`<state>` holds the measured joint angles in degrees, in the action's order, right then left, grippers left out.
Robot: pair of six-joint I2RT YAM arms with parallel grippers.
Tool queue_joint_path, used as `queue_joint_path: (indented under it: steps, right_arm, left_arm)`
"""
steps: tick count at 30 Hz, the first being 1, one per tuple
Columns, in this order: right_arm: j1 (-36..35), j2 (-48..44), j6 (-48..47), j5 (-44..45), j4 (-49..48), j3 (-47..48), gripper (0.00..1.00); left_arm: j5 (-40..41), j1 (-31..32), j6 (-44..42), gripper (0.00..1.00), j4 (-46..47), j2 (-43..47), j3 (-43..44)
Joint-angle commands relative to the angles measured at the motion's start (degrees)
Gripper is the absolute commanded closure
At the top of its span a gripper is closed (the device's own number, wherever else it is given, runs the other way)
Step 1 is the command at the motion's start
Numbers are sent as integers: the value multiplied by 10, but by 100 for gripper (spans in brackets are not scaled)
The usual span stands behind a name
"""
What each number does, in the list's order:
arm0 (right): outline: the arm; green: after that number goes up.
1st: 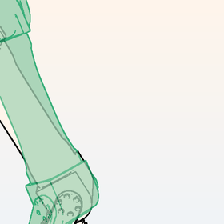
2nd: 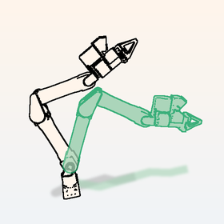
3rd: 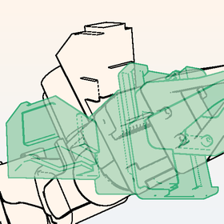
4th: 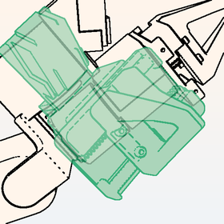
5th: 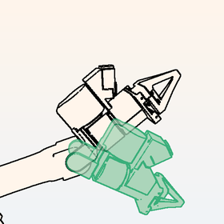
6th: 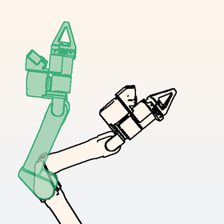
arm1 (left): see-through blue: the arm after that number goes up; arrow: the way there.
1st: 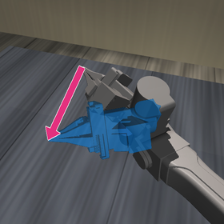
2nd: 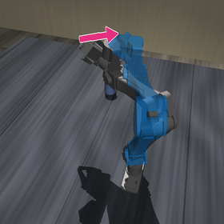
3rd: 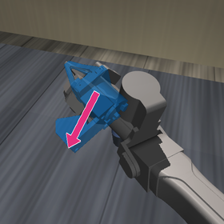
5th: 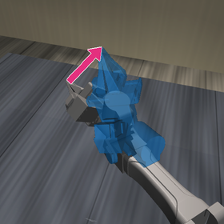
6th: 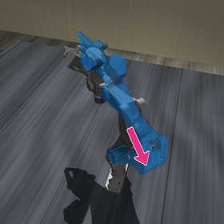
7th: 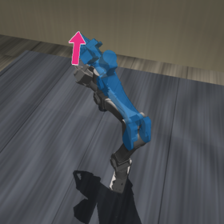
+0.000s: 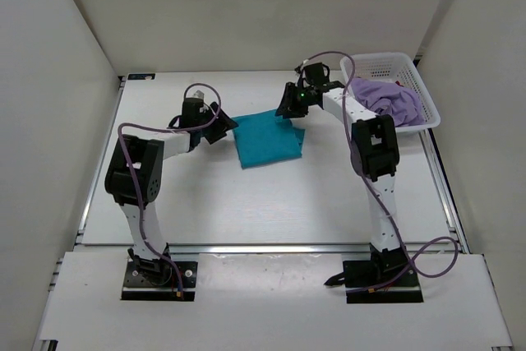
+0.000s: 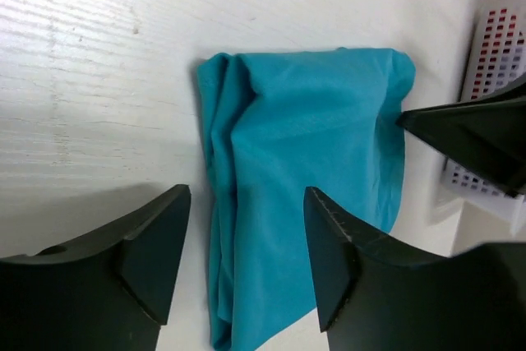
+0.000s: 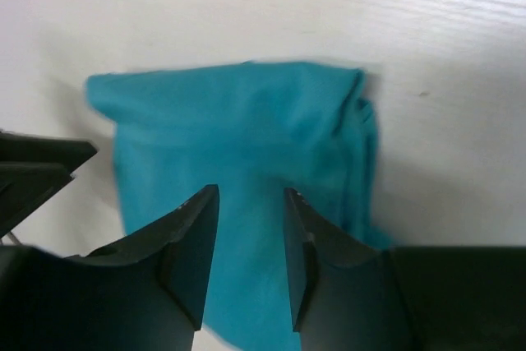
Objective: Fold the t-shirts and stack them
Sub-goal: Put the neatly folded tshirt into the corner of the board with the left arm
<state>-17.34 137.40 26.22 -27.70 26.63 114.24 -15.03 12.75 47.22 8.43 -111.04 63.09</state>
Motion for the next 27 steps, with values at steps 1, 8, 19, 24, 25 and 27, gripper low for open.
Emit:
queue_joint_path:
  steps: [1,8,19,24,25,27]
  right_arm:
    - [-20,-121,-24,19,-7,-16,63]
    - [-37,-313,15,31,-149,-239,40]
    - [-42,-434,66,-5,-287,-492,39]
    - [-39,-461,73,-15,-315,-560,40]
    - [-43,-460,67,-17,-309,-569,40]
    - [-45,-460,64,-22,-311,-574,40]
  left_arm:
    - [25,11,-41,30,-9,41,-12]
    - [10,39,-63,26,-35,-8,7]
    - [0,69,3,95,0,-73,95]
    - [7,-41,-12,100,-50,-68,180]
    - [7,-81,-13,100,-59,-63,192]
    - [-6,-144,-6,100,-62,-58,194]
